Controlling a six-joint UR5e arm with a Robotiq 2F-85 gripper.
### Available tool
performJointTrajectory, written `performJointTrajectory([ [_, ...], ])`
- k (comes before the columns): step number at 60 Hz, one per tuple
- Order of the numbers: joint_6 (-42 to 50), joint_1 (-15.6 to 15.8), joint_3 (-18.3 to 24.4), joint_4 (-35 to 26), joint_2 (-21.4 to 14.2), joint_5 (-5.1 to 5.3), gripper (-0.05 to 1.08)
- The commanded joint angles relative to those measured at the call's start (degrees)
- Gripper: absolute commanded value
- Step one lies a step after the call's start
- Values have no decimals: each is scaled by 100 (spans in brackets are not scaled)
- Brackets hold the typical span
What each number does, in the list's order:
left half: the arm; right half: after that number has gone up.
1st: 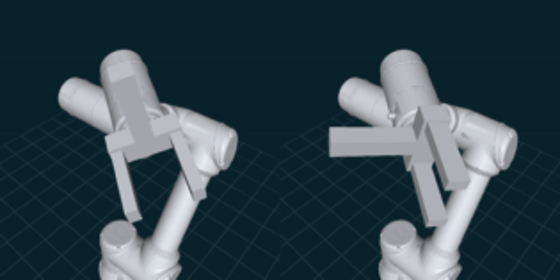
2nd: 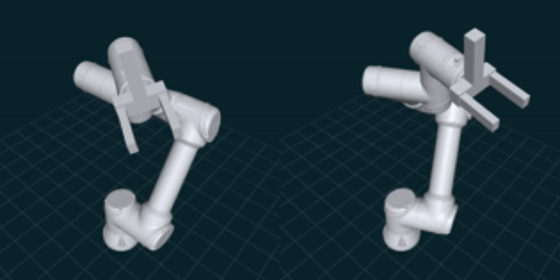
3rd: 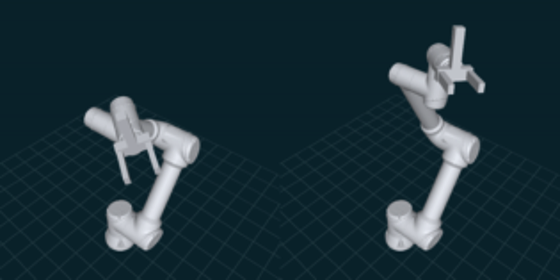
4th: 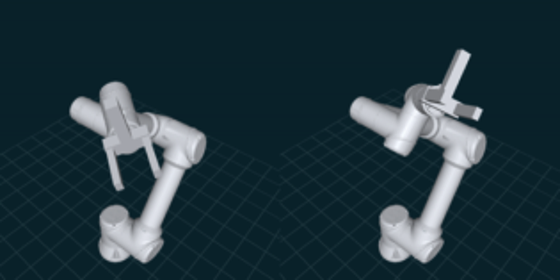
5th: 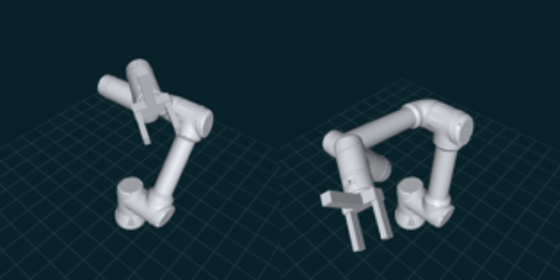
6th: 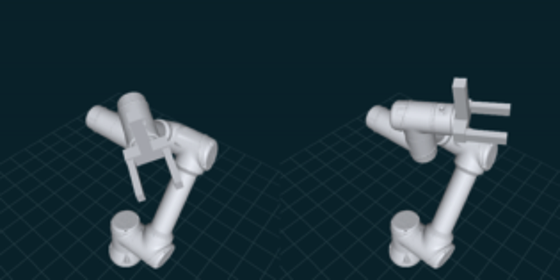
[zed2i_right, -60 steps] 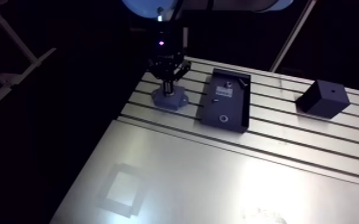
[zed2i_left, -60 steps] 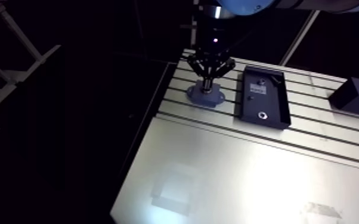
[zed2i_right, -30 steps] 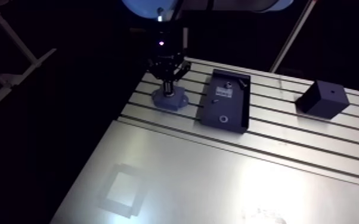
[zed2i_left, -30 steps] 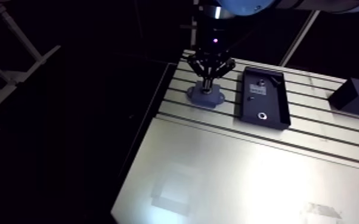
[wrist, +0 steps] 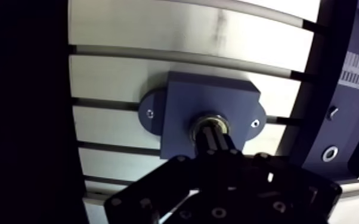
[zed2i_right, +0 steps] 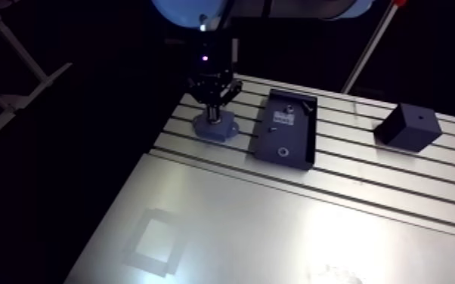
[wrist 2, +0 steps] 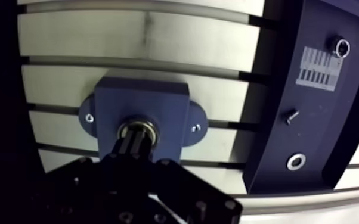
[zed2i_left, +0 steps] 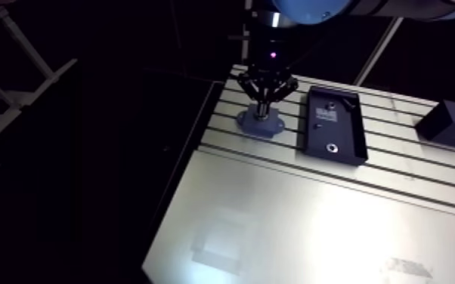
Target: Pick up the bearing and press it into the housing until flush.
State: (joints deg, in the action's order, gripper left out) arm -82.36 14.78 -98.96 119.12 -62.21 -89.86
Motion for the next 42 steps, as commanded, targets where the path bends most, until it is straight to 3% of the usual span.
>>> performJointTrajectory([
  [1, -30, 7, -22, 11, -4, 0, 105],
  [42, -82, 15, -47, 76, 30, -9, 105],
])
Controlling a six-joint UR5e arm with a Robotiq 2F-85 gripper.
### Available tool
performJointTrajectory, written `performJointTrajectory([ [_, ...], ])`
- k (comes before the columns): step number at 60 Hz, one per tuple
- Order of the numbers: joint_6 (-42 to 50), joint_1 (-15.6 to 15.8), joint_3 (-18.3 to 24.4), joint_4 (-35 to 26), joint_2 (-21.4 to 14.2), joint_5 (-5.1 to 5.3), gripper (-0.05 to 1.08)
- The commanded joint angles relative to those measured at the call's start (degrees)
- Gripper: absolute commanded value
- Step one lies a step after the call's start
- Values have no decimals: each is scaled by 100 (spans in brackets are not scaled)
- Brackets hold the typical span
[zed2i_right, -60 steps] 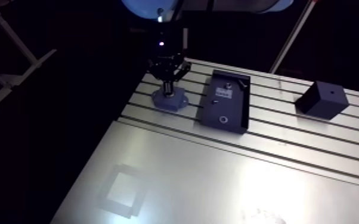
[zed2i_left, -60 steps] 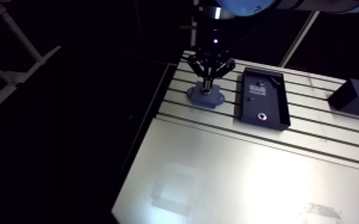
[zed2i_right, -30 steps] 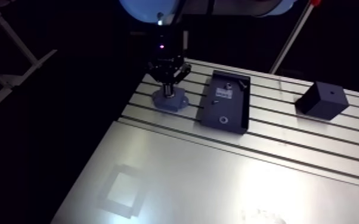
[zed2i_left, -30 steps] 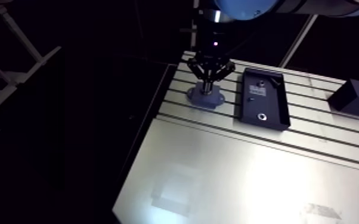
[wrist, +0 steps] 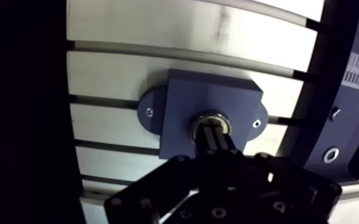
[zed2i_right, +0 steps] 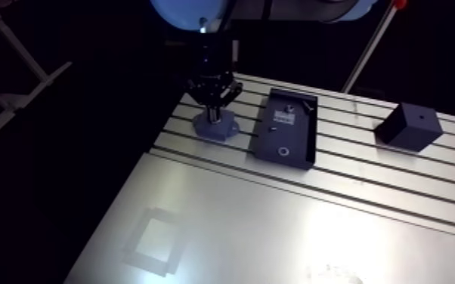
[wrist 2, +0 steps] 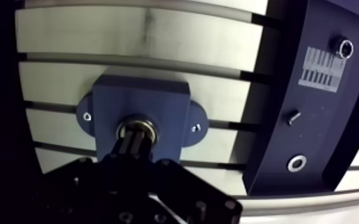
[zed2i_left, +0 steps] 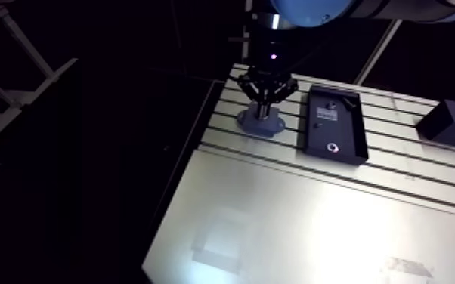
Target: Pick up the bearing and press it into the housing until flush.
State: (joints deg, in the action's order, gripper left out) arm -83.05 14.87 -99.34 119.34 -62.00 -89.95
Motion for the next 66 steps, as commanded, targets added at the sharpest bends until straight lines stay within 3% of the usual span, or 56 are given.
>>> performJointTrajectory([
  [1, -14, 8, -11, 81, 9, 0, 105],
  [66, -14, 16, -45, 119, 35, 9, 105],
])
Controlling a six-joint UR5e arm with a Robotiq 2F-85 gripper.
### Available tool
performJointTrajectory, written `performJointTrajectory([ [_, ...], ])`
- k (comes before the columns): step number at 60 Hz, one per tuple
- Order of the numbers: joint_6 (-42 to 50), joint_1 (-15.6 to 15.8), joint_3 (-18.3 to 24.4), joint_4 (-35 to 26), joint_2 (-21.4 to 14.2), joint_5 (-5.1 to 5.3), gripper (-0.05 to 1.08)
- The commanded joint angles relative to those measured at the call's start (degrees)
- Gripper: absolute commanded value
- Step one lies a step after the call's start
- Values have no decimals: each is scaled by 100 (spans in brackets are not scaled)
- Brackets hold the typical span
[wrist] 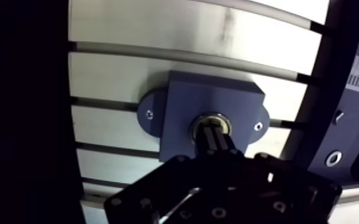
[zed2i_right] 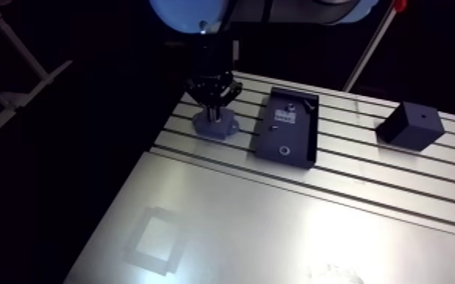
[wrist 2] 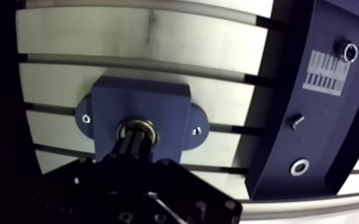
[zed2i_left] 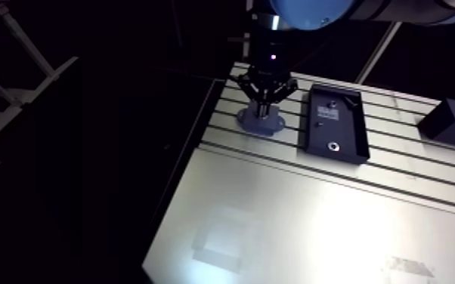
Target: Pick up the bearing and press it into the housing until flush.
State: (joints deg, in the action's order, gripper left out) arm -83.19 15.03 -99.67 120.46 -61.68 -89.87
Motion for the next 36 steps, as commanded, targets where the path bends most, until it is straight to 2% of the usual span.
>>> performJointTrajectory([
  [1, 0, -7, -5, 1, 4, 1, 105],
  [36, 0, 0, -13, 0, 4, -8, 105],
])
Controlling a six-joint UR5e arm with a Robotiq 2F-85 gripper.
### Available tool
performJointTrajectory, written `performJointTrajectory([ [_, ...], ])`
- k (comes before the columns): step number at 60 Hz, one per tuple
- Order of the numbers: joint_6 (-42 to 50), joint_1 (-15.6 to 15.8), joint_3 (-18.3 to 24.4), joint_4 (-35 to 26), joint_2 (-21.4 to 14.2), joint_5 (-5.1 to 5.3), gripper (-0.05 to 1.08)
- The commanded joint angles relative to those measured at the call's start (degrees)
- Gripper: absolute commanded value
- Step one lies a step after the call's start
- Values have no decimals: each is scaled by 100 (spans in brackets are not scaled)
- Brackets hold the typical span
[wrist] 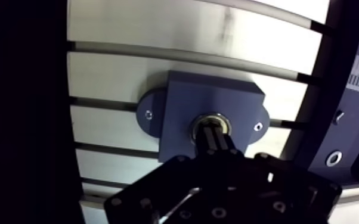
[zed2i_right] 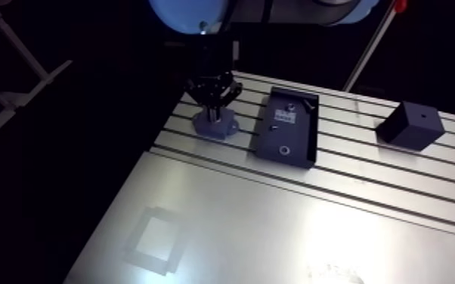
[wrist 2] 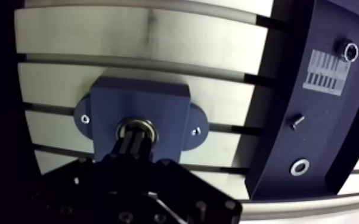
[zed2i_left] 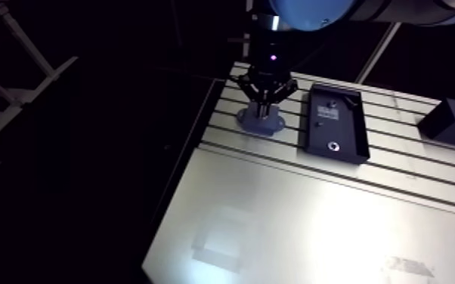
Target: Pick up the bearing and press it into the housing until flush.
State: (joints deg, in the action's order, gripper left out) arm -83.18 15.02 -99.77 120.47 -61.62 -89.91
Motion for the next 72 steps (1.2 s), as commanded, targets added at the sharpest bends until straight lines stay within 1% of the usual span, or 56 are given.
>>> performJointTrajectory([
  [1, 0, -6, -3, -1, -2, -5, 105],
  [25, -44, -32, 84, -26, -115, 4, 105],
  [34, -120, -34, 102, -94, -311, 4, 105],
  [39, -141, -43, 110, -237, -427, 4, 103],
  [40, -141, -50, 119, -313, -469, 4, 98],
  [41, -141, -59, 150, -429, -506, 4, 75],
  [42, -141, -59, 150, -429, -506, 4, 75],
  [43, -141, -60, 192, -611, -549, -11, 32],
  [44, -141, -60, 192, -611, -549, -11, 32],
  [45, -148, -60, 243, -803, -585, -66, 2],
  [46, -148, -60, 243, -803, -585, -66, 2],
  [47, -149, -83, 303, -996, -628, -119, 1],
  [48, -149, -83, 303, -996, -628, -119, 1],
  [49, -157, -116, 365, -1174, -694, -171, 0],
  [50, -157, -116, 365, -1174, -694, -171, 0],
  [52, -213, -242, 503, -1471, -865, -221, 0],
  [55, -294, -304, 574, -1626, -961, -224, 0],
  [56, -410, -381, 652, -1807, -1043, -232, 0],
  [57, -410, -381, 652, -1807, -1043, -232, 0],
  [58, -540, -482, 731, -1983, -1130, -226, 0],
  [59, -540, -482, 731, -1983, -1130, -226, 0],
  [60, -649, -624, 802, -2122, -1218, -225, 0],
  [61, -649, -624, 802, -2122, -1218, -225, 0],
  [62, -733, -802, 843, -2217, -1320, -217, 0],
  [63, -733, -802, 843, -2217, -1320, -217, 0],
  [64, -783, -979, 864, -2269, -1426, -201, 0],
  [65, -783, -979, 864, -2269, -1426, -201, 0],
  [66, -805, -1125, 897, -2322, -1523, -191, 0],
  [68, -848, -1320, 958, -2433, -1686, -198, 0],
  [69, -848, -1320, 958, -2433, -1686, -198, 0],
  [71, -1020, -1446, 1037, -2644, -1796, -198, 0],
  [72, -1020, -1446, 1037, -2644, -1796, -198, 0],
])
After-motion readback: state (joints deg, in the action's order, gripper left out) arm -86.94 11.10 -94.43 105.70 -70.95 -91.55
